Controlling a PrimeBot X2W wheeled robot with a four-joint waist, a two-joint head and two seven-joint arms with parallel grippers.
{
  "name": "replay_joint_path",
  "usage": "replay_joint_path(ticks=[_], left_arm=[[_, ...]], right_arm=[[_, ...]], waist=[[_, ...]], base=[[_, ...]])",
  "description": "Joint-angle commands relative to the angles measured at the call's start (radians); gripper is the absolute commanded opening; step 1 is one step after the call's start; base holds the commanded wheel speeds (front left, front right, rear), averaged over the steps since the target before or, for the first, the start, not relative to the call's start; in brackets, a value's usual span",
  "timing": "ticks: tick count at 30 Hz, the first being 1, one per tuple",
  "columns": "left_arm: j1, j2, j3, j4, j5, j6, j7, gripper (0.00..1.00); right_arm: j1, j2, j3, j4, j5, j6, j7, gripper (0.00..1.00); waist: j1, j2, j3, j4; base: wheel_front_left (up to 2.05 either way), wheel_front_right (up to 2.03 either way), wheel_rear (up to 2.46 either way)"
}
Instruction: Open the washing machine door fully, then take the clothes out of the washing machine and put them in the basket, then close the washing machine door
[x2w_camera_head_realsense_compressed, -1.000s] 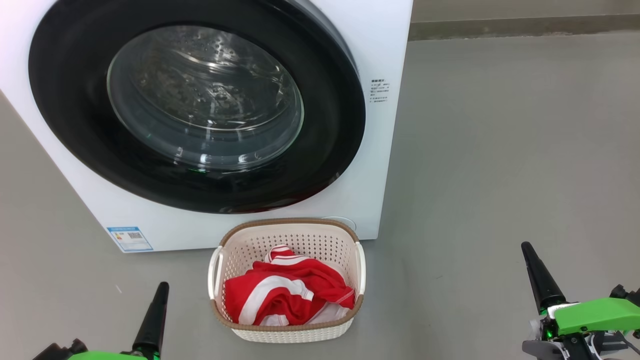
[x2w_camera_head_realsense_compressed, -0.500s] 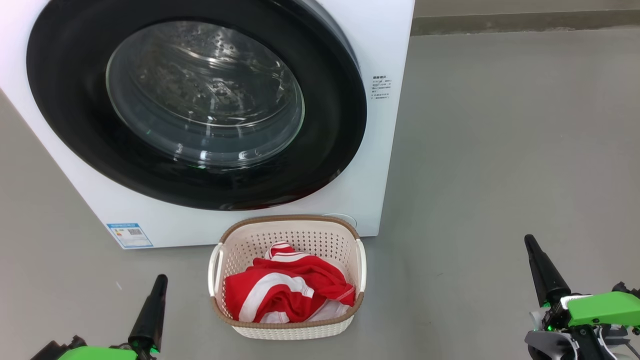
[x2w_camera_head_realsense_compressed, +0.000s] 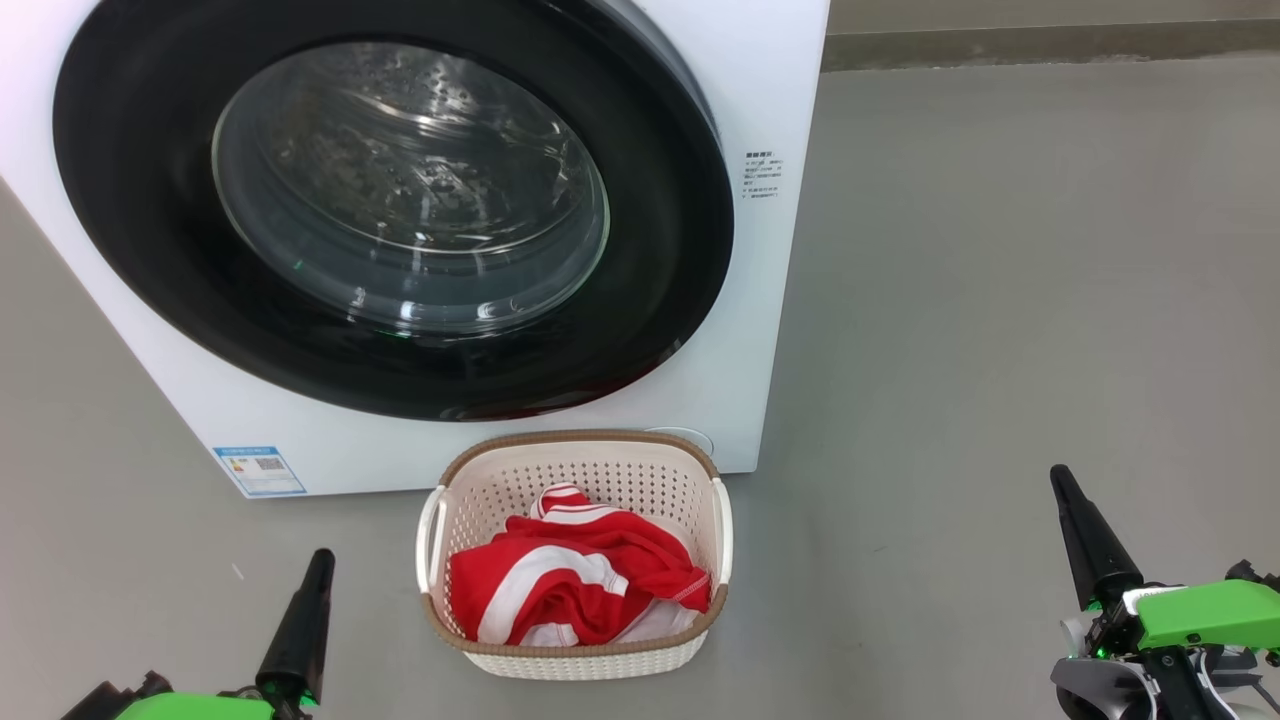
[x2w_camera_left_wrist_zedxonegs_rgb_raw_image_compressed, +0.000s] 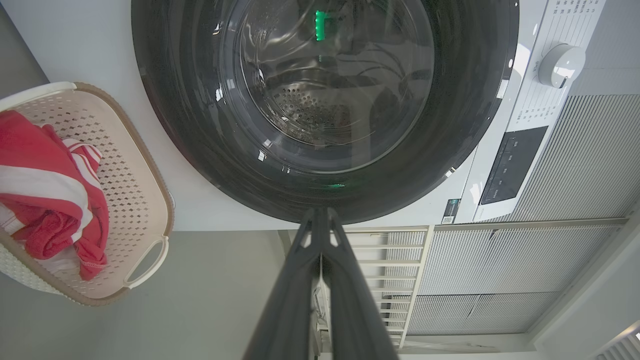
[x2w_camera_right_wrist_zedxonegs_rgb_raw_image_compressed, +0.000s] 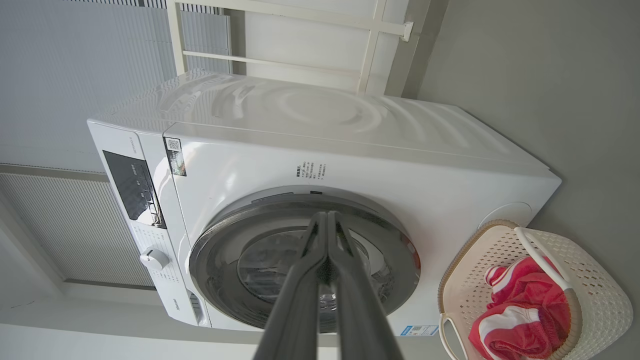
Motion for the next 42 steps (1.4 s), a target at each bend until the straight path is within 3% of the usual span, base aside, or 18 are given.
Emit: replay_joint_path(ticks=[1, 42], left_arm=[[-0.039, 0.017, 0.035, -0.021, -0.007, -0.007, 0.004, 0.00], [-0.039, 0.017, 0.035, -0.021, -0.007, -0.007, 0.004, 0.00]], right_arm=[[-0.043, -0.013, 0.017, -0.025, 0.006, -0.001, 0.004, 0.00], [-0.044, -0.008, 0.010, -0.025, 0.000, -0.001, 0.009, 0.00]], waist=[[0.0000, 0.0000, 0.000, 0.000], [0.0000, 0.0000, 0.000, 0.000]], base=[[0.00, 0.00, 0.00], [0.00, 0.00, 0.00]])
